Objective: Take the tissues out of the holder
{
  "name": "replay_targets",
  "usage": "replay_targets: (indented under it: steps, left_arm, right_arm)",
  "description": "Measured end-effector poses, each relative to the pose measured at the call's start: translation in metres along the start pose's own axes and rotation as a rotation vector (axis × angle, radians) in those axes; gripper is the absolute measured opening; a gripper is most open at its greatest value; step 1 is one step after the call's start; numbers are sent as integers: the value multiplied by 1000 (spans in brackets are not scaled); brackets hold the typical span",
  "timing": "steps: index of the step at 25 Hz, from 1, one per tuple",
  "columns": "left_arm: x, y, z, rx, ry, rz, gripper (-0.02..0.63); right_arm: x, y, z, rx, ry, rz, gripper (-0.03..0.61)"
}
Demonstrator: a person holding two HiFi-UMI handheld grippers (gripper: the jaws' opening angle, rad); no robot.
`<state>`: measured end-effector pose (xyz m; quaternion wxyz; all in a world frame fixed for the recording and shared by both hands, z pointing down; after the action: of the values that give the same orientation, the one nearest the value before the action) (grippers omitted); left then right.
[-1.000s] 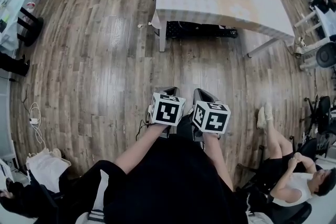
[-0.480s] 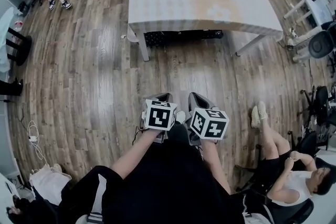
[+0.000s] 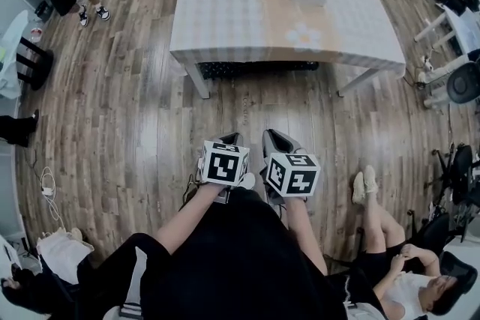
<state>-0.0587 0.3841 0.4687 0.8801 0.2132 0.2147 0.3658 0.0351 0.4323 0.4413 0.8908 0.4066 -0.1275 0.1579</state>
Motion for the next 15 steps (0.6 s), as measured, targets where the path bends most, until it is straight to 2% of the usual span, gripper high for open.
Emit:
replay_targets:
  steps: [3, 5, 8, 15]
  left_arm:
    - [-3, -9, 7, -10, -16, -18, 1]
    - [-4, -18, 11, -10, -20, -26, 1]
    - [-6, -31, 22, -8, -11, -27, 0]
    - [-18, -86, 71, -8, 45, 7, 1]
  right_arm:
    - [6, -9, 9, -11, -26, -11, 37]
    - [7, -15, 16, -16, -42, -19, 79]
    - [11, -22, 25, -19, -47, -28, 89]
    - [45, -54, 53, -14, 33, -2, 98]
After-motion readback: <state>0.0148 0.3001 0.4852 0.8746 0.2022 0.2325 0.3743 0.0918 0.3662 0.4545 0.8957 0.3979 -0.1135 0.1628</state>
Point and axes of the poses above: the fingertips, and each gripper's own axes: z forward along the fingers, x to its right, y out of its underside, the point moved 4 cm from there along -z, backward along the fingers, and after that the axes turned 3 degrees about -x, right-handed, at the moved point
